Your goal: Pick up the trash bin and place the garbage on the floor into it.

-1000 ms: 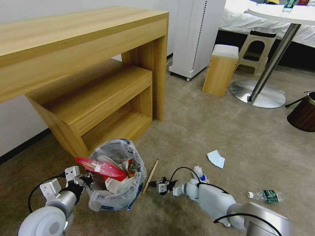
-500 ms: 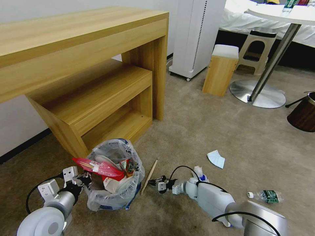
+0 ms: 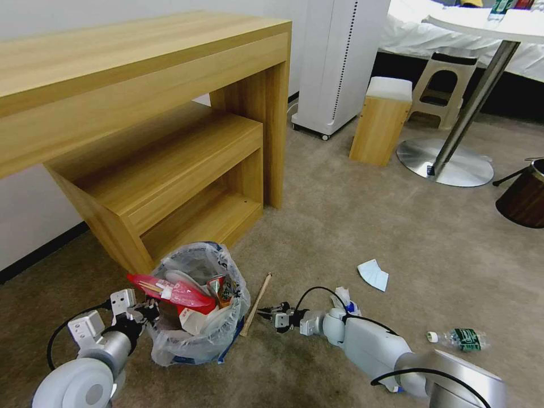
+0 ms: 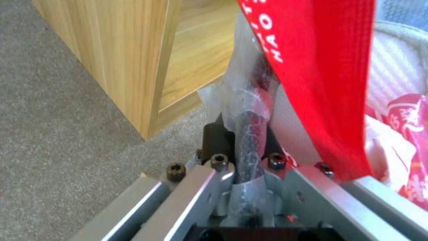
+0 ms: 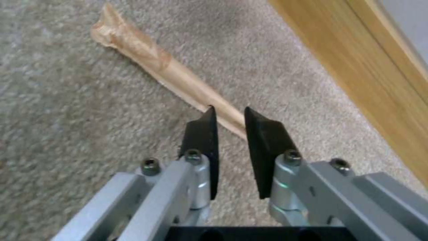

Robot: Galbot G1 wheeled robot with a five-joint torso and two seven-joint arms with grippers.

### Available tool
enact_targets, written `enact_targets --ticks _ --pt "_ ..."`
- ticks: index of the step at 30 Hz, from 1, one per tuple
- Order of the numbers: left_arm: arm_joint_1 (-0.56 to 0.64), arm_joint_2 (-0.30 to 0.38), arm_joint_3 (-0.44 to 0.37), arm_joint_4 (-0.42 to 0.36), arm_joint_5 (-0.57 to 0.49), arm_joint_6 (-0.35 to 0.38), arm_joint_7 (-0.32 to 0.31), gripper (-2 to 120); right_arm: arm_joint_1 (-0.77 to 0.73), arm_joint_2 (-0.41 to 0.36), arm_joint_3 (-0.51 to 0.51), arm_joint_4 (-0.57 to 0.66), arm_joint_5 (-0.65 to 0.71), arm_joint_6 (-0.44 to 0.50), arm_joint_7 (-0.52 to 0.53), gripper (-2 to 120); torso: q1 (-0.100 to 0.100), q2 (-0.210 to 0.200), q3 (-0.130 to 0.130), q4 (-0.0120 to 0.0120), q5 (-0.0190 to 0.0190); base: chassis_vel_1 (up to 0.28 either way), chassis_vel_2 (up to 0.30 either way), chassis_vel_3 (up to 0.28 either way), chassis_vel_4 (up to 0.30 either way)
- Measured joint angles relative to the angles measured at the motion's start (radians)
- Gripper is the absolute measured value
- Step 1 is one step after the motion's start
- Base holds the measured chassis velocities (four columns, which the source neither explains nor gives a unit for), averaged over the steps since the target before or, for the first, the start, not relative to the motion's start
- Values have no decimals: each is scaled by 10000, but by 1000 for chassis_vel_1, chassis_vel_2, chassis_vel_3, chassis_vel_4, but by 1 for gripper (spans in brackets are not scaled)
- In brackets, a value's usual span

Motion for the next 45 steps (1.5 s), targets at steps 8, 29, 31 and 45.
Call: enact_targets --ticks 8,29,31,45 --pt "-29 4 49 97 27 -10 7 0 -273 -910 -888 1829 3376 -1772 646 26 0 0 -1 -1 -3 0 0 0 0" --pt "36 -9 97 132 70 -17 39 0 -1213 -1300 -1570 5305 10763 -4786 3298 26 0 0 -1 1 -1 0 0 0 0" --pt "38 -9 97 131 70 -19 40 0 -1233 -1278 -1548 5361 10879 -4817 3353 25 0 0 -1 1 -1 0 0 0 0" --pt "98 -54 128 -56 89 -34 45 0 -1481 -995 -1340 5390 11530 -5007 3702 64 0 0 0 0 -1 0 0 0 0"
